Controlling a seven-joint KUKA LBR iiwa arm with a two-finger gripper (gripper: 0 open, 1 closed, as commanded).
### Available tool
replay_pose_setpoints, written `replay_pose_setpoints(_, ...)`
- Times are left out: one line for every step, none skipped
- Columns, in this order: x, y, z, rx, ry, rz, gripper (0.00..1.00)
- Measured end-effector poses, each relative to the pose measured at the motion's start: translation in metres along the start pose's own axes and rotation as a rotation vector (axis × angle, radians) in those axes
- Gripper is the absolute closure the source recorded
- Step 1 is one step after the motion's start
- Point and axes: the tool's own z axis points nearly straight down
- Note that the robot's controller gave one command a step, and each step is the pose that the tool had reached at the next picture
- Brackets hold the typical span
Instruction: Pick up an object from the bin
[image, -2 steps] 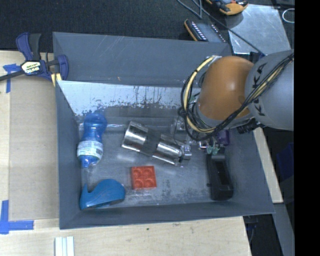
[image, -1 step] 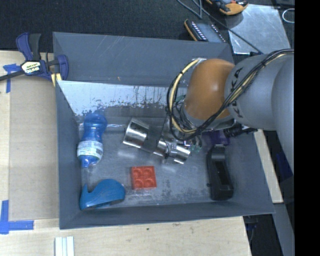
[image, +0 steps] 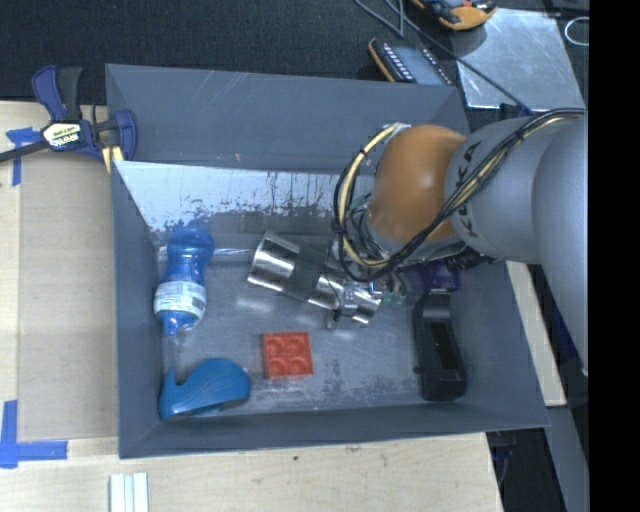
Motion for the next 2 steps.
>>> replay_pose_setpoints(0.0088,0.0029,-0.0011,0.0,0.004,0.191,1.0)
replay_pose_setpoints(0.0088,0.0029,-0.0011,0.0,0.004,0.191,1.0)
